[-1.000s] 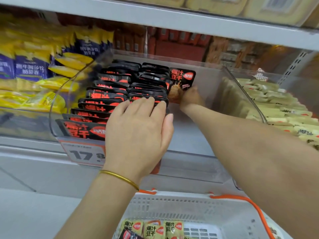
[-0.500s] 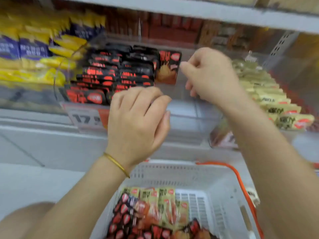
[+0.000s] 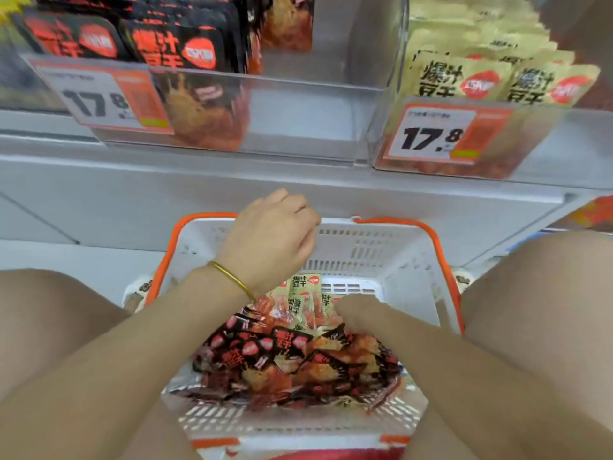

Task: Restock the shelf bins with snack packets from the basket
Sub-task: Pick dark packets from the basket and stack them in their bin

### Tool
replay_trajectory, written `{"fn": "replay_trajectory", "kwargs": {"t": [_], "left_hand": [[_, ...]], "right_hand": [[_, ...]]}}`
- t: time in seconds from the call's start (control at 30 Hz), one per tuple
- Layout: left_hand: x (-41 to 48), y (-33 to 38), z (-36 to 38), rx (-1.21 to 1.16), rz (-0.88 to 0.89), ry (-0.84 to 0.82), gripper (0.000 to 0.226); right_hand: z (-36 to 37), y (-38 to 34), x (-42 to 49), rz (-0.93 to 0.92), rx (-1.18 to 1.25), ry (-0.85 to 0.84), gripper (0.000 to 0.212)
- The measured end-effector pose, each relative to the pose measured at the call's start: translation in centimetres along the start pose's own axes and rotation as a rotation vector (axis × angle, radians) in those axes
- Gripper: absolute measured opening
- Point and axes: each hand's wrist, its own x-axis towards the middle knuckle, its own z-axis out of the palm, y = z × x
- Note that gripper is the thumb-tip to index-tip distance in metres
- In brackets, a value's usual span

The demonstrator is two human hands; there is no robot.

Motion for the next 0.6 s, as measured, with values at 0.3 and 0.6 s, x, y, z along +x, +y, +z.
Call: {"fn": "replay_trajectory", "kwargs": {"t": [0.3, 0.6], "left_hand": [[0.3, -0.2, 1.8, -0.014, -0.184, -0.397, 0.033], [1.2, 0.0, 0.6, -0.336, -0.303, -0.521, 0.010]], "right_hand": [[-4.2, -0.6, -2.5, -0.256, 0.137, 0.113, 0.022], [-14.0, 0.3, -11.5, -0.348, 0.694, 0.414, 0.013]]}}
